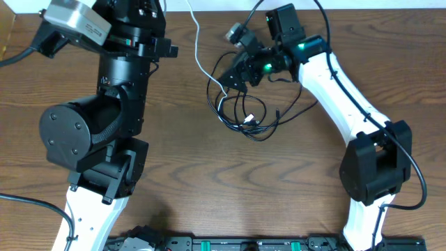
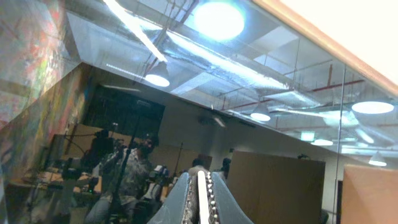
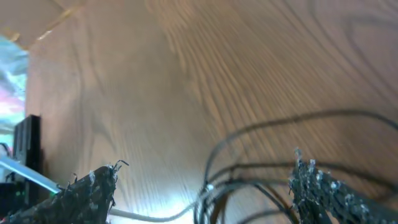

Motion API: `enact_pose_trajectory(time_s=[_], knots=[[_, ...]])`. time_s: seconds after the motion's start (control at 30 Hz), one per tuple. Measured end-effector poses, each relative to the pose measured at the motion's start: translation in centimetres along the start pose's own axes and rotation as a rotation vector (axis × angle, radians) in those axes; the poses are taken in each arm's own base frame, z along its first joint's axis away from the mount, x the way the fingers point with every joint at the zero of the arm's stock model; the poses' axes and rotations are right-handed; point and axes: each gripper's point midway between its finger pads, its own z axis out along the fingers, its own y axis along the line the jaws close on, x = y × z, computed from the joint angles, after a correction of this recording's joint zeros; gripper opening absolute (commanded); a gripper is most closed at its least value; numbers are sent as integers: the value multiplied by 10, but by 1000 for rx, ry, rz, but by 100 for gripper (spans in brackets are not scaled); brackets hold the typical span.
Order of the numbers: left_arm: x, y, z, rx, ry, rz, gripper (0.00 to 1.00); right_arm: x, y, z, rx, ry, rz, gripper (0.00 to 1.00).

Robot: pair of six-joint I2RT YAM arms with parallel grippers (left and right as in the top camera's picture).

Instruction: Untangle cables

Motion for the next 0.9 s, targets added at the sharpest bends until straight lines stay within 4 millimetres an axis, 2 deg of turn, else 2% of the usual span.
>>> enact_pose_trajectory(time_s=[0.13, 0.17, 0.23, 0.37, 0.53, 0.63, 0.73, 0.83, 0.9], knots=[[-1, 0, 0, 1, -3, -8, 7, -6, 14, 7, -40, -14, -35, 79], [-1, 0, 0, 1, -3, -8, 7, -6, 17, 8, -48, -15, -41, 74], [-1, 0, 0, 1, -3, -8, 8, -7, 20, 11, -54, -13, -48, 74], [6, 2, 0, -8, 27, -6, 7, -7, 4, 8, 18, -11, -11, 75], [14, 4, 0, -16, 57, -4, 7, -22, -26, -28, -2, -127, 13, 74], [15, 4, 0, -17, 59, -4, 7, -25, -28, -48, -79, -181, 12, 73], [15, 4, 0, -17, 59, -4, 7, -25, -9, -50, -183, -194, -13, 71], [15, 4, 0, -18, 61, -20, 7, -22, 25, -25, -245, -145, -63, 66], [15, 4, -1, -18, 62, -23, 7, -21, 35, -14, -251, -128, -87, 61]])
